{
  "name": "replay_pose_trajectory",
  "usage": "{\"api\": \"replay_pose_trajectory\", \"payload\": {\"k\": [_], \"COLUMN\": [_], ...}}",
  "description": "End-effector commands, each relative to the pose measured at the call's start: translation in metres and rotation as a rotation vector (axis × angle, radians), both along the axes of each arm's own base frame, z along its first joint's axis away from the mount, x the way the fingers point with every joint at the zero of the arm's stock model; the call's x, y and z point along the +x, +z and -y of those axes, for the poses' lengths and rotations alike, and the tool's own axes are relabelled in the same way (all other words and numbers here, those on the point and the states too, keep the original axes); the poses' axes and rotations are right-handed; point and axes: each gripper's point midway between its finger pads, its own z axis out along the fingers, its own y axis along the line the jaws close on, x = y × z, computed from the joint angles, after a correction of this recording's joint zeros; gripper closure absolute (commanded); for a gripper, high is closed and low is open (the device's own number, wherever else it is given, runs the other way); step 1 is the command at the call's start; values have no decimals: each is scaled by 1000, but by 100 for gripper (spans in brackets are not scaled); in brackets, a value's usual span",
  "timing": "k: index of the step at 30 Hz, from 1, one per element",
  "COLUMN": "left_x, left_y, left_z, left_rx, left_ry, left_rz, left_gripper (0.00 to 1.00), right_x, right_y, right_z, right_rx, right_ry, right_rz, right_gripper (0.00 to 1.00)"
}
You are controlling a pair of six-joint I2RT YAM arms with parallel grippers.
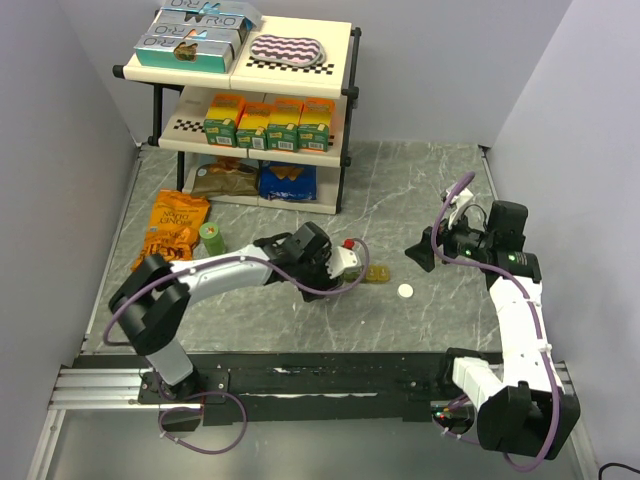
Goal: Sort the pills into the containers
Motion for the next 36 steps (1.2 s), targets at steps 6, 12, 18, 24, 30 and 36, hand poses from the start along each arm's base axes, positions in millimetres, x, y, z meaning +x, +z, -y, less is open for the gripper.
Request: {"api": "replay_pose_trajectory", "payload": {"k": [6, 12, 18, 24, 30, 36], "left_x": [23, 17, 19, 30, 20, 30], "left_y": [2, -8, -3, 20, 12, 12], "left_z": [-13, -9, -8, 5, 7, 13], "left_rx": [44, 54, 49, 10, 16, 46], "left_ry": [71, 47, 52, 51, 32, 47], "left_rz": [26, 16, 33, 65, 94, 144], "left_gripper": [99, 99, 99, 99, 99, 99], "right_x": [-2, -1, -2, -3, -3, -4], "right_y": [2, 0, 0, -1, -1, -2], "right_z": [-4, -3, -5, -5, -6, -6], "right_rx": [26, 25, 31, 31, 40, 37], "right_ry": [31, 31, 41, 42, 49, 48], "right_rz": [1, -2, -1, -5, -4, -10], "right_gripper": [0, 0, 0, 0, 0, 0]}}
